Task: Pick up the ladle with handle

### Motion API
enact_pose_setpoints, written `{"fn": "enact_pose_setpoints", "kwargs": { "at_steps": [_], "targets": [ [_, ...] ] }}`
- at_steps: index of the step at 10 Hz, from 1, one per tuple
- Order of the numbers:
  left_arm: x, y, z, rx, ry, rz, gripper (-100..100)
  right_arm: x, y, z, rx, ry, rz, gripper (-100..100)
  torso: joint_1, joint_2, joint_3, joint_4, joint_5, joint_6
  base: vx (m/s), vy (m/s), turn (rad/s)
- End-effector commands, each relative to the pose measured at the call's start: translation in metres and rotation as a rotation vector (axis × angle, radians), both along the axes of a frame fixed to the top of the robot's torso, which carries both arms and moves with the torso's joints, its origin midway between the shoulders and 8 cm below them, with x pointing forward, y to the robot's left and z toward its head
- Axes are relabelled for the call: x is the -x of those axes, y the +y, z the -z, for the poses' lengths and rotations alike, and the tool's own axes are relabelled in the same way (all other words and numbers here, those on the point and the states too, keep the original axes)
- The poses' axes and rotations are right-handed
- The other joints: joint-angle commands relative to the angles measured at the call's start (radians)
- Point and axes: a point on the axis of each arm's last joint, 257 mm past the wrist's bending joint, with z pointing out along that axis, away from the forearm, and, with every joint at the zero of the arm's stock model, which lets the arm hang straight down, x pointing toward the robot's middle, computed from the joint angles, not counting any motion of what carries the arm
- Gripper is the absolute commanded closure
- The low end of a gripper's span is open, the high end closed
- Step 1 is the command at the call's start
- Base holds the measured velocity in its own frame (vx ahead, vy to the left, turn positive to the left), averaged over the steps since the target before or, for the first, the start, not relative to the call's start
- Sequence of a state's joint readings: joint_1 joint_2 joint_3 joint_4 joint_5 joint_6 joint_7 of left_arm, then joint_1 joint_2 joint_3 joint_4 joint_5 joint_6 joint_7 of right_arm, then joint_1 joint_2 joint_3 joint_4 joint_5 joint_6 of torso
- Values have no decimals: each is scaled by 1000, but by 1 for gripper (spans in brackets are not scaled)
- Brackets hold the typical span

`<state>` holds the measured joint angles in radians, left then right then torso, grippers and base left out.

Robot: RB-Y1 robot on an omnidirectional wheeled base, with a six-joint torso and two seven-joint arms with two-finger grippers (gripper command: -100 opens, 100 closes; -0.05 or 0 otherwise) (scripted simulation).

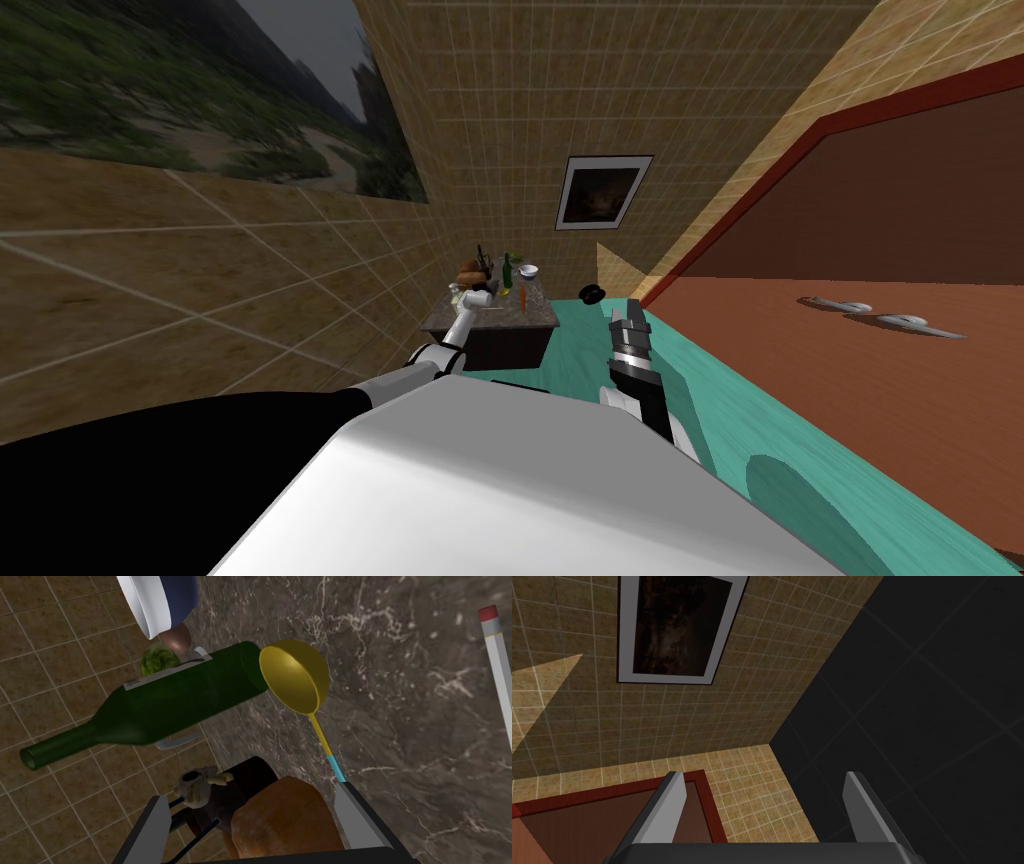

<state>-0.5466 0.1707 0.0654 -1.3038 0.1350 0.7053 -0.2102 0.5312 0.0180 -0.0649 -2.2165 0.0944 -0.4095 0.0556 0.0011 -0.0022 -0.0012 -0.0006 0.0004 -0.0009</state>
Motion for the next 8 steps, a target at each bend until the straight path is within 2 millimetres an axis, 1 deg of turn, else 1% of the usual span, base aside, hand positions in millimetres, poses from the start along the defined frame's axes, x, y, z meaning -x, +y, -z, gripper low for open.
{"fn": "enact_pose_setpoints", "kwargs": {
  "at_steps": [1,2,3,4,5,6,7,8],
  "targets": [
    [-5,-6,3,4,45,4,-100,0,0,0,0,0,0,0,0,0,0,0,0,0,29,14,-28],
    [-4,-4,14,3,69,0,-100,0,0,0,0,0,0,0,0,0,0,0,0,0,25,13,-30],
    [-7,-10,12,6,99,4,-100,0,0,0,0,0,0,0,0,0,0,0,0,0,30,18,-42],
    [-5,-8,22,5,121,0,-100,0,0,0,0,0,0,0,0,0,0,0,0,0,32,16,-23],
    [-7,-12,22,8,156,1,-100,0,0,0,0,0,0,0,0,0,0,0,0,0,42,20,-37],
    [-5,-10,30,7,172,-2,-100,0,0,0,0,0,0,0,0,-1,-1,0,0,0,33,18,-21],
    [-6,-14,34,9,213,-3,-100,0,0,0,0,0,0,0,0,-1,0,0,0,0,30,15,-26],
    [-5,-13,37,8,222,-5,-100,0,0,0,0,0,0,0,0,-1,0,0,0,0,26,10,-24]
  ]
}}
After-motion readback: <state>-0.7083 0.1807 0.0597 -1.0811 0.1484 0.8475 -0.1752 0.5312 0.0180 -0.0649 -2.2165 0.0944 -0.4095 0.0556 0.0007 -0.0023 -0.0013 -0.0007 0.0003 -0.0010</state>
